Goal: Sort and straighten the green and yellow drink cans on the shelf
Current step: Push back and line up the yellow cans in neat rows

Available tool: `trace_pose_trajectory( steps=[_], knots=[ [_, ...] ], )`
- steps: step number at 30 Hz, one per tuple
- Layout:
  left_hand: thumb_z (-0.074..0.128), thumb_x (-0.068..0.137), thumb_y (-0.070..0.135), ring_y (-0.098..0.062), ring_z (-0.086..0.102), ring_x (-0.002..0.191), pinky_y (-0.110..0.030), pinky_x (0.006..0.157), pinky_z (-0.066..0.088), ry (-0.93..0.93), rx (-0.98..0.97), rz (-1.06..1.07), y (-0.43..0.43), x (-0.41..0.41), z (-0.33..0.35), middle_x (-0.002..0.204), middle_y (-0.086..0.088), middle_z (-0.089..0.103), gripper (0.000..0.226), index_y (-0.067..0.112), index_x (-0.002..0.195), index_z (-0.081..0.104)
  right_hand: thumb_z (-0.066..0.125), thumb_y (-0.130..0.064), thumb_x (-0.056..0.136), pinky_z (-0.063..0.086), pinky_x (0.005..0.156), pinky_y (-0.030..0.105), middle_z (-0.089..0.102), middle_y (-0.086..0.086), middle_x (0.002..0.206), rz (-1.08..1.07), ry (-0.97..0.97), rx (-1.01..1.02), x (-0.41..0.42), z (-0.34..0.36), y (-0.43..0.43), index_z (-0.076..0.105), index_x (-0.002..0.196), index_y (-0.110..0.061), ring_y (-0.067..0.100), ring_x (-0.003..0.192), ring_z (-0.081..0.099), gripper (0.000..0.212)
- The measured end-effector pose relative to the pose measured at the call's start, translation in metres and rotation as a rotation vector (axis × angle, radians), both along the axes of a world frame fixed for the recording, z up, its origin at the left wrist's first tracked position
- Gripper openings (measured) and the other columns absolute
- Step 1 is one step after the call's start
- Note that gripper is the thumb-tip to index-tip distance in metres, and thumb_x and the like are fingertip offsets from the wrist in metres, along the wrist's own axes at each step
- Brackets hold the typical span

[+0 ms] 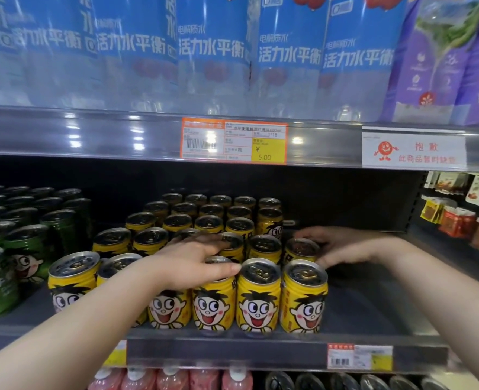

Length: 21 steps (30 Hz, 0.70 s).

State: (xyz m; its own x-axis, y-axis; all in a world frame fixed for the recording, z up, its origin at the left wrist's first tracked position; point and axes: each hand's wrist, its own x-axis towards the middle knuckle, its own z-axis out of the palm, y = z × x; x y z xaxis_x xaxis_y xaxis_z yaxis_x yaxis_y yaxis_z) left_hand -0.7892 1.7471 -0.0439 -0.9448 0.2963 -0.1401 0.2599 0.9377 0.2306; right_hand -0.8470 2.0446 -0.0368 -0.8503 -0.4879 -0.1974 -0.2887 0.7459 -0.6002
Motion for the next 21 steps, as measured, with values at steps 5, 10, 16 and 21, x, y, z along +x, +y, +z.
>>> trace_pose_trajectory(
  steps=[5, 10, 16, 21],
  knots=[
    [0.023, 0.072, 0.079, -0.016, 0.010, 0.145, -0.042, 0.118, 0.013, 0.011, -0.049, 0.000, 0.003, 0.000, -0.001, 0.157, 0.014, 0.004, 0.080, 0.045, 0.144, 0.015, 0.065, -0.029, 0.071, 0.041, 0.104, 0.033, 0.048, -0.020, 0.127, -0.028, -0.063, -0.101, -0.006, 0.008, -0.006, 0.042, 0.122, -0.046, 0.005, 0.120, 0.045, 0.059],
    [0.024, 0.076, 0.076, -0.014, 0.004, 0.145, -0.042, 0.118, 0.007, 0.009, -0.071, -0.009, 0.004, 0.001, 0.001, 0.158, 0.013, 0.003, 0.078, 0.043, 0.145, 0.012, 0.058, -0.026, 0.091, 0.040, 0.076, 0.009, 0.054, -0.002, 0.129, -0.154, 0.235, -0.087, -0.042, 0.007, -0.030, 0.051, 0.129, -0.023, 0.007, 0.106, 0.051, 0.038],
    [0.031, 0.083, 0.070, -0.012, 0.005, 0.145, -0.040, 0.118, 0.009, 0.016, -0.048, 0.010, 0.004, 0.001, 0.000, 0.156, 0.016, 0.007, 0.069, 0.043, 0.145, 0.014, 0.070, -0.025, 0.081, 0.037, 0.089, 0.025, 0.049, 0.000, 0.130, -0.223, 0.235, -0.134, -0.078, -0.007, -0.057, 0.042, 0.136, -0.020, 0.021, 0.123, 0.046, 0.062],
    [0.034, 0.085, 0.068, -0.010, 0.006, 0.145, -0.038, 0.118, 0.009, 0.021, -0.035, 0.026, 0.005, 0.001, 0.000, 0.156, 0.017, 0.008, 0.067, 0.044, 0.144, 0.015, 0.073, -0.026, 0.078, 0.037, 0.091, 0.029, 0.041, 0.008, 0.141, -0.242, 0.229, -0.116, -0.094, -0.014, -0.062, 0.036, 0.139, -0.021, 0.025, 0.127, 0.043, 0.072]
  ],
)
